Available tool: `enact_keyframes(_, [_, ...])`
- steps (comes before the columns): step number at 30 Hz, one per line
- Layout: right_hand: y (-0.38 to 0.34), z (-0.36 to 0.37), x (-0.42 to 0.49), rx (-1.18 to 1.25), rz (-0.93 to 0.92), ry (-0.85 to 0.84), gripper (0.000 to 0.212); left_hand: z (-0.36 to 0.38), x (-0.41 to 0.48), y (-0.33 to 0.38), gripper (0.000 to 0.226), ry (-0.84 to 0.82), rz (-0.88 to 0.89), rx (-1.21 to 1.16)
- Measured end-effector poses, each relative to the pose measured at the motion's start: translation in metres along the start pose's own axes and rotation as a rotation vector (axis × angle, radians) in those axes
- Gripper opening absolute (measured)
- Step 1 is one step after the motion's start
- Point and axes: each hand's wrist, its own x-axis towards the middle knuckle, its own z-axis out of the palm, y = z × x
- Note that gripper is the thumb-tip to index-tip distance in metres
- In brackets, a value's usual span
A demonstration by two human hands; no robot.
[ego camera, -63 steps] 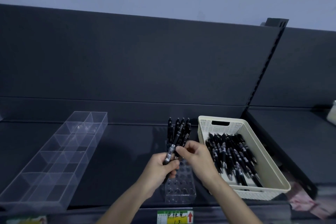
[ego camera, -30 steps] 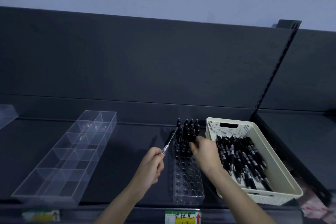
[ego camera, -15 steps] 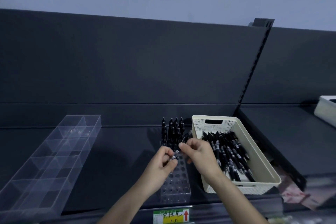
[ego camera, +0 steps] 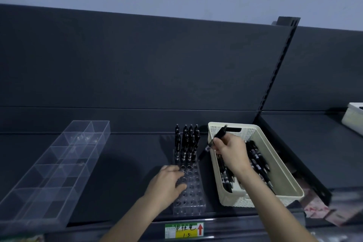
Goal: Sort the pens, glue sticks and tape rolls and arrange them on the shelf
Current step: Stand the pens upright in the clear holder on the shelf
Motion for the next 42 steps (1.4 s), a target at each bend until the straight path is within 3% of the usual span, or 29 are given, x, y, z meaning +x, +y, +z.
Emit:
enact_keyframes(8, [0.006, 0.036, 0.000, -0.393, -0.131, -0.113, 0.021, -0.003, 0.008, -0.002, 0.048, -0.047, 0.015, 0.053])
enact_keyframes(11, [0.007, 0.045, -0.004, -0.485, -0.126, -0.131, 0.038, -0.003, 0.010, -0.002, 0.049, -0.043, 0.020, 0.062])
enact_keyframes(20, [0.004, 0.048, -0.007, -0.496, -0.114, -0.091, 0.017, -0.005, 0.009, 0.000, 0.048, -0.046, 0.040, 0.078])
enact_keyframes(27, [0.015, 0.029, -0.016, -0.395, -0.129, -0.088, 0.026, -0.005, 0.008, 0.003, 0.041, -0.061, 0.034, 0.118])
enact_keyframes(35, [0.052, -0.041, -0.020, -0.363, -0.069, 0.016, 0.031, -0.011, 0.028, 0.048, 0.033, 0.198, 0.126, -0.133])
enact_keyframes(39, [0.085, -0.074, -0.012, -0.465, 0.027, -0.016, 0.037, -0.005, 0.048, 0.085, 0.032, 0.165, 0.172, -0.256])
enact_keyframes(42, [0.101, -0.085, 0.000, -0.555, 0.092, -0.122, 0.033, 0.008, 0.072, 0.112, 0.025, 0.061, 0.085, -0.405])
